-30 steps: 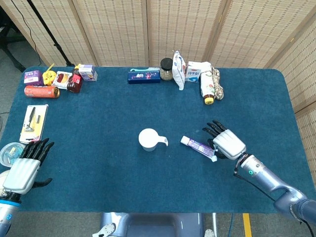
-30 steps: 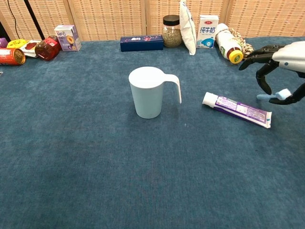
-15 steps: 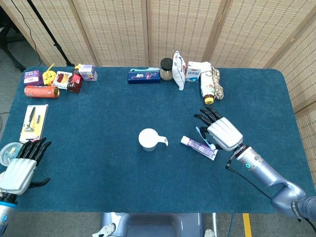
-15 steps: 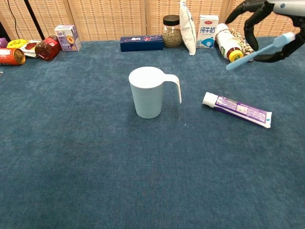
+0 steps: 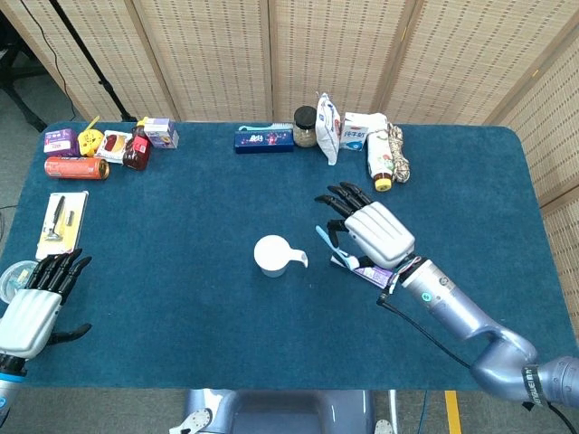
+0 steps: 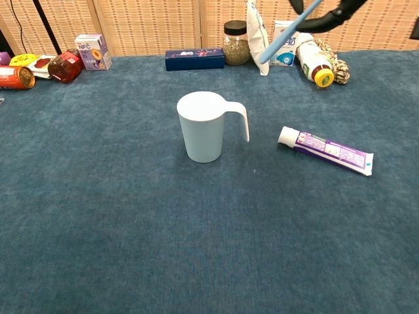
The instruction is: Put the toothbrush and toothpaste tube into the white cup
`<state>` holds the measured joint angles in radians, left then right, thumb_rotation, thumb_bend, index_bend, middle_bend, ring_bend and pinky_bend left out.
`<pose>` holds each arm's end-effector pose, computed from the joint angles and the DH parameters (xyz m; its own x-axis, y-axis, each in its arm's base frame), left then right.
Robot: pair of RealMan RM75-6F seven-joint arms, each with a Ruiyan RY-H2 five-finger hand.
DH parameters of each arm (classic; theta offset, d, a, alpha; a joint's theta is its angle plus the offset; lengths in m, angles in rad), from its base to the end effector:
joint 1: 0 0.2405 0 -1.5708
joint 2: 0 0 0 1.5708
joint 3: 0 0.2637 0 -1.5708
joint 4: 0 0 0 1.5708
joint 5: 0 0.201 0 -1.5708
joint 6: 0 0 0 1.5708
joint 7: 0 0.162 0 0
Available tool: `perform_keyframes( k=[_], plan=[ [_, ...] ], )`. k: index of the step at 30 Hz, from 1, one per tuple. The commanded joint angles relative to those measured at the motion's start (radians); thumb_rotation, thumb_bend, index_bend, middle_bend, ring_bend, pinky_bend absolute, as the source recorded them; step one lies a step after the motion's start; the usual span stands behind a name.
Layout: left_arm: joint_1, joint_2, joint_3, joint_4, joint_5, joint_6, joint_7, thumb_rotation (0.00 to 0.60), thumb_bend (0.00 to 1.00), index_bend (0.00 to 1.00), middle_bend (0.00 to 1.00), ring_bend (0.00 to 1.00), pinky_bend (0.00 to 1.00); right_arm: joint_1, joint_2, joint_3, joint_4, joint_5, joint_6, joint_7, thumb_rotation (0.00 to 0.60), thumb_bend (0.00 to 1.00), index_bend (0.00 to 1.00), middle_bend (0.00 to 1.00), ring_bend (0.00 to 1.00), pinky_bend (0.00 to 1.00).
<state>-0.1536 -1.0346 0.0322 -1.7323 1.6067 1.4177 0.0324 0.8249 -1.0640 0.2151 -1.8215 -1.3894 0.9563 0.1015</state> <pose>-0.2795 0.1979 0.1587 0.4173 0.1202 0.9008 0.9019 -0.1767 -0.3942 -0.0723 -0.3573 0.1199 0.3153 -0.2128 0.9248 -0.7837 -0.6079 0.1273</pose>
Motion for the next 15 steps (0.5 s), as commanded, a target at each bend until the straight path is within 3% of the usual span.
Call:
perform_keyframes(
  k=[1,15],
  plan=[
    [-0.001,0.005,0.0,-0.001,-0.003,-0.004,-0.007,0.6,0.06,0.0,0.0,0.0,0.0,0.033,0.017,0.026,-0.081,0.069,-0.061,-0.047,0.6,0.36,0.6,0.15,0.0,0.0],
    [-0.003,0.012,0.0,-0.01,-0.017,-0.021,-0.004,0.6,0.06,0.0,0.0,0.0,0.0,0.136,-0.11,0.098,-0.094,0.306,-0.091,-0.17,0.6,0.37,0.6,0.15,0.0,0.0]
  ],
)
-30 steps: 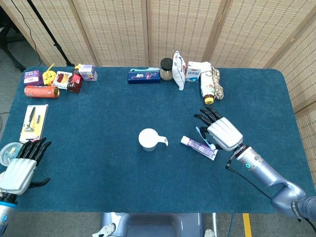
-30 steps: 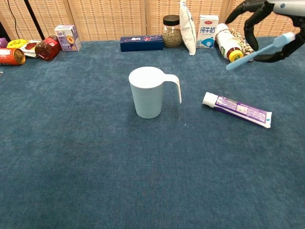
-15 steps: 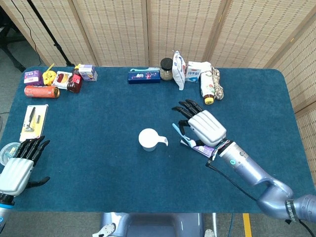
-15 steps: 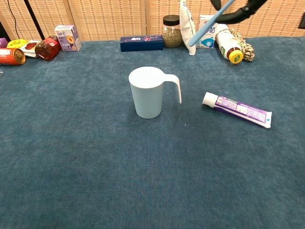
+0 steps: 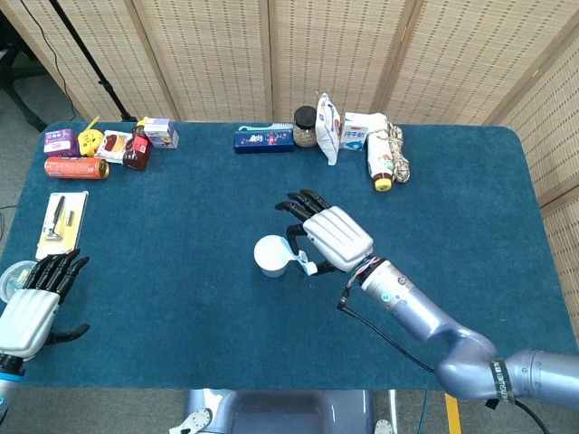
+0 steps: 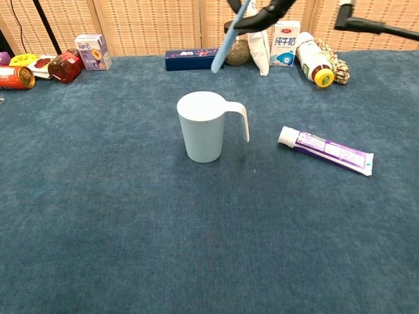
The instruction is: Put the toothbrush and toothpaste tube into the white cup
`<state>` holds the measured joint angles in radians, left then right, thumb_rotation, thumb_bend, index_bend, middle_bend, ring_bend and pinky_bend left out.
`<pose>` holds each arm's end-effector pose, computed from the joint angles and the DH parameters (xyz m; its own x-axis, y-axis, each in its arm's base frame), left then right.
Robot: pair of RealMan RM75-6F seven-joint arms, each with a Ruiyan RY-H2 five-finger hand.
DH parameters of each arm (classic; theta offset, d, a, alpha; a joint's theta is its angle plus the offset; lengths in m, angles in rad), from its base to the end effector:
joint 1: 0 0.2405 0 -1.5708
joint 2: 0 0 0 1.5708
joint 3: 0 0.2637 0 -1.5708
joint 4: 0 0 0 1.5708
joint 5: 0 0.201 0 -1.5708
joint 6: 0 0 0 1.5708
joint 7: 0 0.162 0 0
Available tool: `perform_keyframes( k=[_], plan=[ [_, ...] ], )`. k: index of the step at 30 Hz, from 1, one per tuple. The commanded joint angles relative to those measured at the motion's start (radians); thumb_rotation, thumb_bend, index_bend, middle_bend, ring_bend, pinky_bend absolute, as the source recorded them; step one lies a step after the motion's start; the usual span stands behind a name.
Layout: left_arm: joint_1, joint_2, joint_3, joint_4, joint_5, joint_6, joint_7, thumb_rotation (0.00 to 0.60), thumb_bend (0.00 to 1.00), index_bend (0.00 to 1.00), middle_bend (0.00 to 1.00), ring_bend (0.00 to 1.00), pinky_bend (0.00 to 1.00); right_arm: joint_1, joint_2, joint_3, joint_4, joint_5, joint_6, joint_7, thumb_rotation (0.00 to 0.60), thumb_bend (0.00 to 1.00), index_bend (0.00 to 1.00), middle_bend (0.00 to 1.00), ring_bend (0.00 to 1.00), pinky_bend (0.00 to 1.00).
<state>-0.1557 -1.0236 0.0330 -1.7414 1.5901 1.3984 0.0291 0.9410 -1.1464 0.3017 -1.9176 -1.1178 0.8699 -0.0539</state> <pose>-0.2818 0.1982 0.1594 0.4158 0.1402 0.8986 0.9049 -0.1619 -0.3935 -0.0166 -0.3575 0.0915 0.2459 -0.3174 0.9158 -0.8084 -0.5884 0.0131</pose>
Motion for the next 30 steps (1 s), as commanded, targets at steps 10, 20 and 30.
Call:
perform_keyframes(
  k=[10,20,30],
  plan=[
    [-0.003,0.013,-0.002,-0.001,-0.005,-0.007,-0.022,0.6,0.06,0.0,0.0,0.0,0.0,0.071,-0.129,-0.006,0.064,0.128,-0.013,-0.086,0.6,0.37,0.6,0.15,0.0,0.0],
    [-0.008,0.017,0.002,-0.002,-0.004,-0.022,-0.021,0.6,0.06,0.0,0.0,0.0,0.0,0.068,-0.165,-0.027,0.113,0.133,-0.017,-0.083,0.6,0.37,0.6,0.14,0.0,0.0],
    [-0.009,0.013,0.001,-0.006,-0.009,-0.026,-0.005,0.6,0.06,0.0,0.0,0.0,0.0,0.065,-0.187,-0.035,0.16,0.136,-0.048,-0.047,0.6,0.37,0.6,0.14,0.0,0.0]
  ],
)
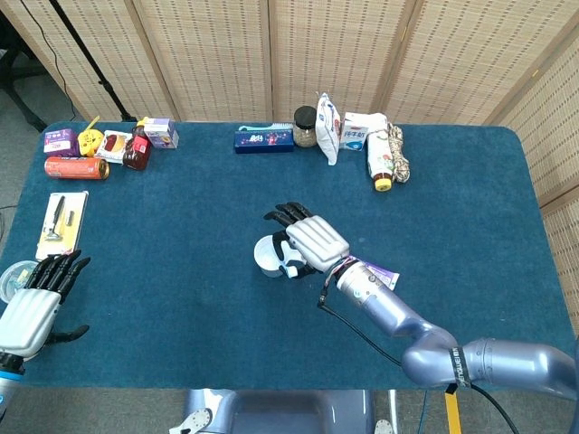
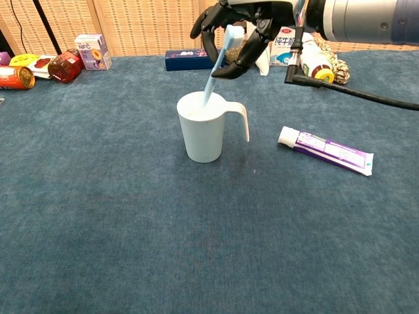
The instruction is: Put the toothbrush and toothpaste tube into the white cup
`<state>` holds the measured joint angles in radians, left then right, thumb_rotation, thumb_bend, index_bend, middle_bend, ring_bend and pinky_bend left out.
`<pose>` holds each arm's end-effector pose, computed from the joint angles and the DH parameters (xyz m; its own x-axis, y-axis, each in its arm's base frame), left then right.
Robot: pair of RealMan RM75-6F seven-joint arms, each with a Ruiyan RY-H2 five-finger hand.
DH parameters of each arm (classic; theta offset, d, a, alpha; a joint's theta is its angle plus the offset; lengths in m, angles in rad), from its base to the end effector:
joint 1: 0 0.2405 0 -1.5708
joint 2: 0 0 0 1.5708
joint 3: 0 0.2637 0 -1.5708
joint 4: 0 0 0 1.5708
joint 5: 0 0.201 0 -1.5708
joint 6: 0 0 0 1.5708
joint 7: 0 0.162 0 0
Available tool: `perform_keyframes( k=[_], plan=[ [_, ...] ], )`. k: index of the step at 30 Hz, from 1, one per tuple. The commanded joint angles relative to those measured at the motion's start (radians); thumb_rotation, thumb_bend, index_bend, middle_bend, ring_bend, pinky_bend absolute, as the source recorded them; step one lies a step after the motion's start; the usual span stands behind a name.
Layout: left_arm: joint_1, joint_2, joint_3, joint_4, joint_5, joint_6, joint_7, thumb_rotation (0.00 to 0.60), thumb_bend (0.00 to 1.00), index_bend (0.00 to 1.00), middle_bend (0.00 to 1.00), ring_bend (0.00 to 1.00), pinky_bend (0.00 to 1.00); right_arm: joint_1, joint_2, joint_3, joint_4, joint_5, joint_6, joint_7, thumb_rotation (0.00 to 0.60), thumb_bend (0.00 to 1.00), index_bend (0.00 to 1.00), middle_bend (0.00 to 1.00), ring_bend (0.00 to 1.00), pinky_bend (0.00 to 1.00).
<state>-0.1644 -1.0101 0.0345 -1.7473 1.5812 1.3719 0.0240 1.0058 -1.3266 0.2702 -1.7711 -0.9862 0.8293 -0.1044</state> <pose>-0.2831 0.1998 0.1596 0.4201 0.1641 0.8925 0.9042 -0.1600 -0.3961 -0.0220 -0.3722 0.0340 0.2371 -0.4076 0.8819 -0.8561 -0.5168 -0.0087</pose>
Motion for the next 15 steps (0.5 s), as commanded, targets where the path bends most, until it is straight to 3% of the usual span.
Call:
perform_keyframes(
  k=[1,5,7,12,15],
  plan=[
    [0.0,0.0,0.0,0.0,0.0,0.001,0.0,0.6,0.06,0.0,0.0,0.0,0.0,-0.001,-0.009,-0.006,0.022,0.006,-0.01,0.006,0.6,0.37,0.6,0.14,0.0,0.0],
    [0.0,0.001,0.0,0.0,-0.002,-0.001,0.001,0.6,0.06,0.0,0.0,0.0,0.0,-0.006,-0.017,-0.018,0.056,-0.002,-0.027,0.02,0.6,0.37,0.59,0.14,0.0,0.0],
    [-0.001,0.001,0.0,0.0,-0.002,-0.002,0.001,0.6,0.06,0.0,0.0,0.0,0.0,-0.012,-0.017,-0.024,0.07,-0.012,-0.04,0.038,0.6,0.37,0.54,0.13,0.0,0.0],
    [-0.001,0.001,-0.002,0.0,-0.004,-0.002,0.002,0.6,0.06,0.0,0.0,0.0,0.0,-0.031,-0.014,-0.024,0.088,-0.058,-0.054,0.098,0.6,0.37,0.15,0.07,0.0,0.0],
    [-0.002,-0.001,-0.002,-0.001,-0.006,-0.006,0.008,0.6,0.06,0.0,0.0,0.0,0.0,-0.049,0.004,-0.015,0.093,-0.1,-0.047,0.147,0.6,0.37,0.03,0.03,0.0,0.0]
  ],
)
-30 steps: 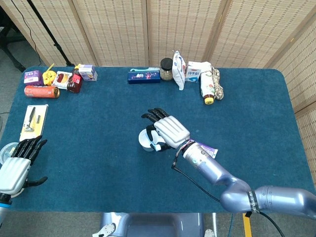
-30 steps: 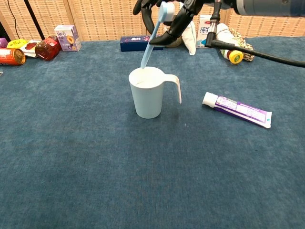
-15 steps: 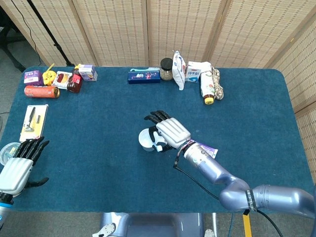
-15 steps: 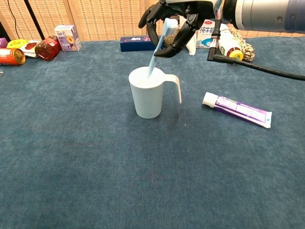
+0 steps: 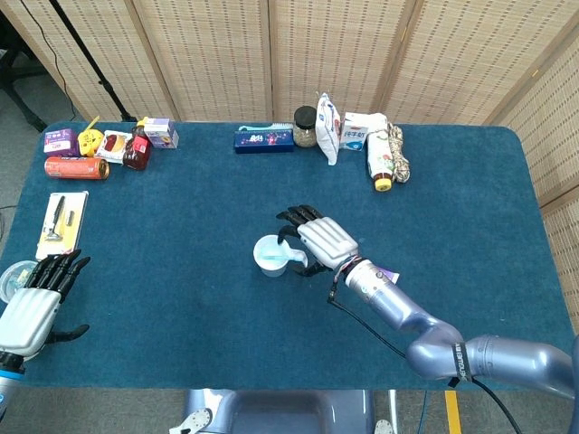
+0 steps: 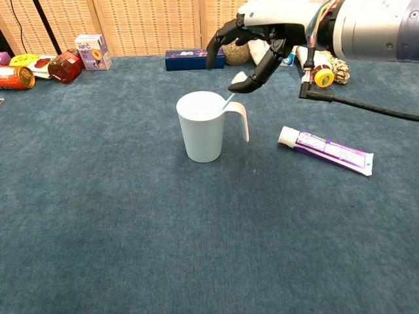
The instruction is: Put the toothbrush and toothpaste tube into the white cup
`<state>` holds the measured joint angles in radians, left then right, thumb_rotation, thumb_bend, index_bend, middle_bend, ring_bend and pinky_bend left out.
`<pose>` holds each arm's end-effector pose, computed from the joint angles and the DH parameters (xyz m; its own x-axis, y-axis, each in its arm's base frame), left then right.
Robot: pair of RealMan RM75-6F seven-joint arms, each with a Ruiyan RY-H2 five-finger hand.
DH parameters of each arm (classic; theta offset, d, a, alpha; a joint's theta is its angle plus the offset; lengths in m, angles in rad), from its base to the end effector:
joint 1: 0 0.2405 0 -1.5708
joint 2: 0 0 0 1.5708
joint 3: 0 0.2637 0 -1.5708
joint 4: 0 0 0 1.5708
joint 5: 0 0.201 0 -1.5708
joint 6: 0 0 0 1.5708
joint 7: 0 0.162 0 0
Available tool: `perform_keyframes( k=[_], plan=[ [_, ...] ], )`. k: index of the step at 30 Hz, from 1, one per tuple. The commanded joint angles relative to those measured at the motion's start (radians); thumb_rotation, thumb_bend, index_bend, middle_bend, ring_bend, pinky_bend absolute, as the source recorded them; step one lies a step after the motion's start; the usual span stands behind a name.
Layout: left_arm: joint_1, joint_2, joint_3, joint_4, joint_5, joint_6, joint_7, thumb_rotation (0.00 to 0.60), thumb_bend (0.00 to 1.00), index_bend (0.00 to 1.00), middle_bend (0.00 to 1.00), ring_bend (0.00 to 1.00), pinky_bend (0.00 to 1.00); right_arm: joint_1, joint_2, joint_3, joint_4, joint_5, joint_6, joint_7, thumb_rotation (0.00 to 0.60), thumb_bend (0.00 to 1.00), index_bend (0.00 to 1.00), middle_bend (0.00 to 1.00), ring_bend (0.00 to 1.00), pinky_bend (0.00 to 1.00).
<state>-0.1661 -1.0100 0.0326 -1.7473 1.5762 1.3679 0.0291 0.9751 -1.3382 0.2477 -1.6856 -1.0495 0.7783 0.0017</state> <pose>-0.2835 0.2007 0.1595 0.4244 0.1649 0.8904 0.9024 -0.1578 -0.4009 -0.0478 -0.3810 0.0268 0.2264 -0.4445 0.8667 -0.8785 -0.4776 -0.0154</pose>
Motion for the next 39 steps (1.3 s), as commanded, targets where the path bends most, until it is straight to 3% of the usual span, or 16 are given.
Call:
perform_keyframes(
  k=[1,8,14,21,23,27,33,39],
  plan=[
    [-0.001,-0.002,0.0,-0.001,-0.001,-0.002,0.005,0.6,0.07,0.0,0.0,0.0,0.0,-0.022,0.021,0.01,0.007,-0.044,0.005,0.048,0.6,0.37,0.01,0.02,0.0,0.0],
    [-0.001,0.0,0.002,-0.003,0.001,-0.003,0.004,0.6,0.06,0.0,0.0,0.0,0.0,-0.078,0.116,0.032,-0.058,-0.043,0.085,0.036,0.6,0.35,0.0,0.0,0.0,0.0],
    [-0.003,0.01,0.013,0.003,0.03,-0.003,-0.013,0.6,0.06,0.0,0.0,0.0,0.0,-0.14,0.21,0.011,-0.097,0.019,0.122,0.0,0.6,0.04,0.0,0.0,0.0,0.0],
    [0.006,0.007,0.02,0.009,0.045,0.015,-0.012,0.6,0.06,0.0,0.0,0.0,0.0,-0.232,0.265,-0.066,-0.06,0.048,0.108,0.03,0.6,0.01,0.0,0.0,0.0,0.0],
    [0.002,0.001,0.018,0.005,0.041,0.007,0.003,0.6,0.06,0.0,0.0,0.0,0.0,-0.279,0.231,-0.112,-0.028,0.061,0.105,0.057,0.6,0.0,0.0,0.0,0.0,0.0],
    [-0.001,-0.005,0.016,-0.003,0.033,-0.003,0.024,0.6,0.06,0.0,0.0,0.0,0.0,-0.296,0.152,-0.123,0.02,0.047,0.119,0.058,0.6,0.0,0.0,0.0,0.0,0.0],
    [-0.001,-0.005,0.014,-0.004,0.024,-0.006,0.03,0.6,0.06,0.0,0.0,0.0,0.0,-0.285,0.043,-0.101,0.066,0.074,0.147,0.006,0.6,0.0,0.0,0.0,0.0,0.0],
    [-0.001,0.001,0.011,0.001,0.019,-0.002,0.009,0.6,0.06,0.0,0.0,0.0,0.0,-0.271,-0.007,-0.085,0.083,0.123,0.153,-0.052,0.6,0.0,0.0,0.0,0.0,0.0]
  ],
)
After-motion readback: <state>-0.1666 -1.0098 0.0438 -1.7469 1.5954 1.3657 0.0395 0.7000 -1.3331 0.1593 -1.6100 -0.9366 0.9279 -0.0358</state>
